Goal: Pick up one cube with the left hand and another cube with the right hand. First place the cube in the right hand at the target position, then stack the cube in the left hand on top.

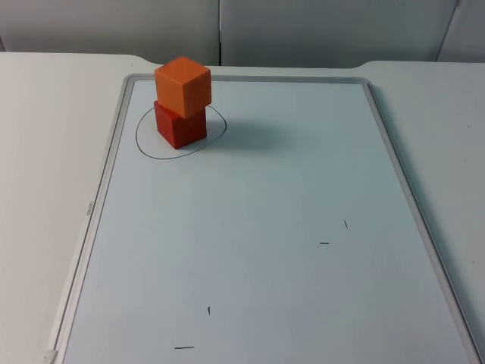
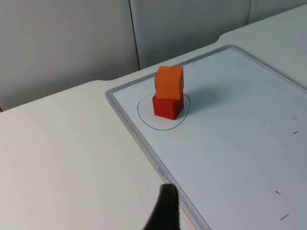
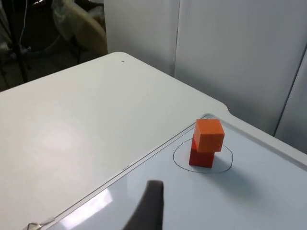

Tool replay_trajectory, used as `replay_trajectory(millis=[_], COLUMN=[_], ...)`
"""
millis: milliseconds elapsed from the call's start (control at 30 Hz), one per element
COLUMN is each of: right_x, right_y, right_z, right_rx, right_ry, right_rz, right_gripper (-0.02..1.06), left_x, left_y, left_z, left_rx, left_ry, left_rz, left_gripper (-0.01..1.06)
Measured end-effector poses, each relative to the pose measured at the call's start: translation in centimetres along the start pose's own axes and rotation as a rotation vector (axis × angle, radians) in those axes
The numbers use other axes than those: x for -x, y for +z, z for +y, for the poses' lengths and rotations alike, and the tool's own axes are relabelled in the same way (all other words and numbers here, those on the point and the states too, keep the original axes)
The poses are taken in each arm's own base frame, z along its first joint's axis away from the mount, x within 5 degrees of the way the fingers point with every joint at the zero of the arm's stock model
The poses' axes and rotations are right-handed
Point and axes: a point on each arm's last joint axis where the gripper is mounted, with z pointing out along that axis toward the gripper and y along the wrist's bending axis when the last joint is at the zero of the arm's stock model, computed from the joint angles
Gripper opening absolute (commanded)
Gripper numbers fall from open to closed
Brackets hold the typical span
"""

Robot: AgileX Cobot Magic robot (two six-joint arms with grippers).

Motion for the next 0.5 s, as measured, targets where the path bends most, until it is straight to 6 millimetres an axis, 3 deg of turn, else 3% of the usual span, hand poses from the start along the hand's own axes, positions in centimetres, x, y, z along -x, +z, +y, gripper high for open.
replay_trajectory(millis=[167, 500], right_x=[0.0, -0.3], right_y=[-0.4, -0.7], right_z=[0.1, 0.2], right_rx=[0.001, 0.012], right_ry=[-0.002, -0.005], right_rz=[-0.008, 0.018], right_gripper=[0.82, 0.82], left_x=[-2.1, -2.5], left_y=[0.7, 0.8], left_z=[-0.2, -0.2], left_rx=[-0.005, -0.003], left_ry=[-0.037, -0.075], left_rz=[0.082, 0.114], left_gripper=[0.73, 0.73])
